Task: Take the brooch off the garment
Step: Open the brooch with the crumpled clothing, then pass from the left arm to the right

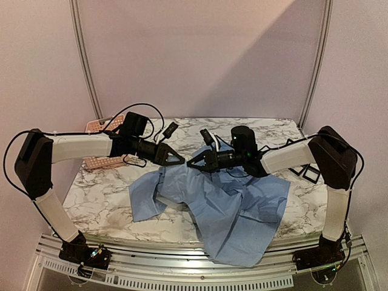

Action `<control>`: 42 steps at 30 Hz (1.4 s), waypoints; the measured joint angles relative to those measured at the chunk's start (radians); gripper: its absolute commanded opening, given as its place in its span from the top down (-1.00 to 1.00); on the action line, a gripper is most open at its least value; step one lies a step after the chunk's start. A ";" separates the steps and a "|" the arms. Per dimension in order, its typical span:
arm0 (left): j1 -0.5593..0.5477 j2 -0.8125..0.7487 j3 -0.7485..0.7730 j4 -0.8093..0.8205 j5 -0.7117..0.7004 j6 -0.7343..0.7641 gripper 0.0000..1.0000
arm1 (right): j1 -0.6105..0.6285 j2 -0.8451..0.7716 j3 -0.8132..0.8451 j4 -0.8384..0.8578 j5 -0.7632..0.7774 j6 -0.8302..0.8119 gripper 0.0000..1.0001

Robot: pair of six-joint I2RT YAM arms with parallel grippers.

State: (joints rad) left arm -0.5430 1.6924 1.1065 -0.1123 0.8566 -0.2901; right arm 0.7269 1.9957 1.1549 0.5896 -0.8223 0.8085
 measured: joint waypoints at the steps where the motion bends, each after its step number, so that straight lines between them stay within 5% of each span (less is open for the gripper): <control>1: -0.001 0.000 0.005 -0.006 0.003 0.005 1.00 | 0.000 -0.007 -0.008 -0.004 0.005 -0.003 0.16; 7: -0.016 0.000 0.023 -0.027 0.027 0.027 1.00 | -0.002 -0.120 -0.063 -0.019 0.059 -0.072 -0.38; 15: -0.017 0.000 0.023 -0.035 0.034 0.035 1.00 | -0.006 -0.224 -0.097 -0.015 0.104 -0.141 -0.50; 42: -0.017 0.000 0.023 -0.035 0.043 0.035 1.00 | -0.010 -0.171 -0.120 -0.028 0.108 -0.137 0.35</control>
State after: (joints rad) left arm -0.5602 1.6924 1.1297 -0.1478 0.8993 -0.2546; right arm 0.7166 1.8244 1.0348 0.5613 -0.7139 0.6720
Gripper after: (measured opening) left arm 0.069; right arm 0.355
